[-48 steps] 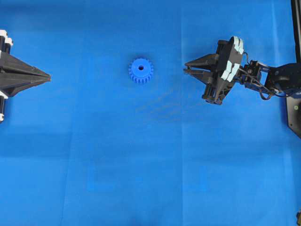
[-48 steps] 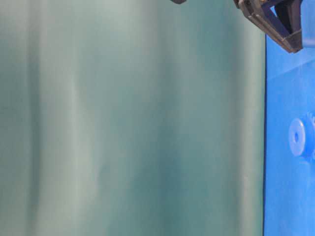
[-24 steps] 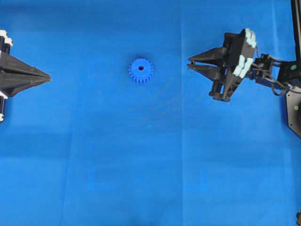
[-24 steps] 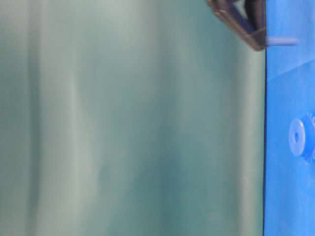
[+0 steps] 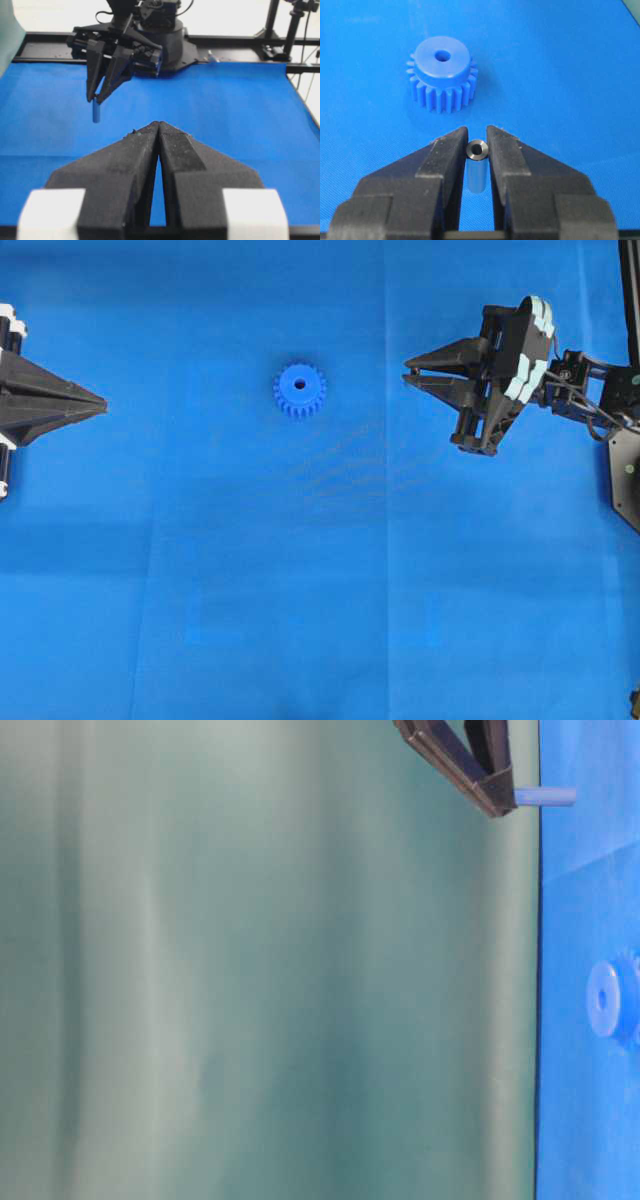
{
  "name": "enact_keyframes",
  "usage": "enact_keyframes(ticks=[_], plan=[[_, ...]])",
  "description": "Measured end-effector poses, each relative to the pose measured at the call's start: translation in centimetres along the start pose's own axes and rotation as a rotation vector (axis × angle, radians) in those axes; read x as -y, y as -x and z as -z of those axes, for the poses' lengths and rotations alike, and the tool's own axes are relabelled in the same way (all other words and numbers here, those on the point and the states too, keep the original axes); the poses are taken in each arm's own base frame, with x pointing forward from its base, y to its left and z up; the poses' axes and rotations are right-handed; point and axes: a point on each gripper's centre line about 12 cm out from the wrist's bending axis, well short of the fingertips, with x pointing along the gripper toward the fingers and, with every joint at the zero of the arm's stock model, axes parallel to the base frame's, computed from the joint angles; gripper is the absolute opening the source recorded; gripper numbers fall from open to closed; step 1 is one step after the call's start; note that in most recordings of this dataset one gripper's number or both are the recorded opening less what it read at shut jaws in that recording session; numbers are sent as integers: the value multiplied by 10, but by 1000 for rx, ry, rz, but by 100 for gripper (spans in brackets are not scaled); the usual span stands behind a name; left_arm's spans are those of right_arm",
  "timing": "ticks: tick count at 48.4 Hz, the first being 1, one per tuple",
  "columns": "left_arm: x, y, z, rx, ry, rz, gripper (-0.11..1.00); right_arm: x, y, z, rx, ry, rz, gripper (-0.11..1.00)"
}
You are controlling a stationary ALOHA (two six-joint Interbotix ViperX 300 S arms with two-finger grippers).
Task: Insert the shaft placed at a random location into the center hole of the small gear at another random location.
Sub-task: 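Carry the shaft with the right gripper over the blue gear's center hole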
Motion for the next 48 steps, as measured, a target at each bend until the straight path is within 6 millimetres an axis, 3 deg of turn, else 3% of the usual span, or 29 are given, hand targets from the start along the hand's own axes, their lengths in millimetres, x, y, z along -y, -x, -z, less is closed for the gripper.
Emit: enact_keyframes(ticks=[15,36,48], plan=[[0,0,0,0,-1,0,0,-8,-26,-14,11,5,-15,4],[0,0,0,0,0,0,0,-28,-94,-44,-5,29,-51,4],[0,0,0,-3,-1,0,0,-35,-112,-57,12,42,-66,4]])
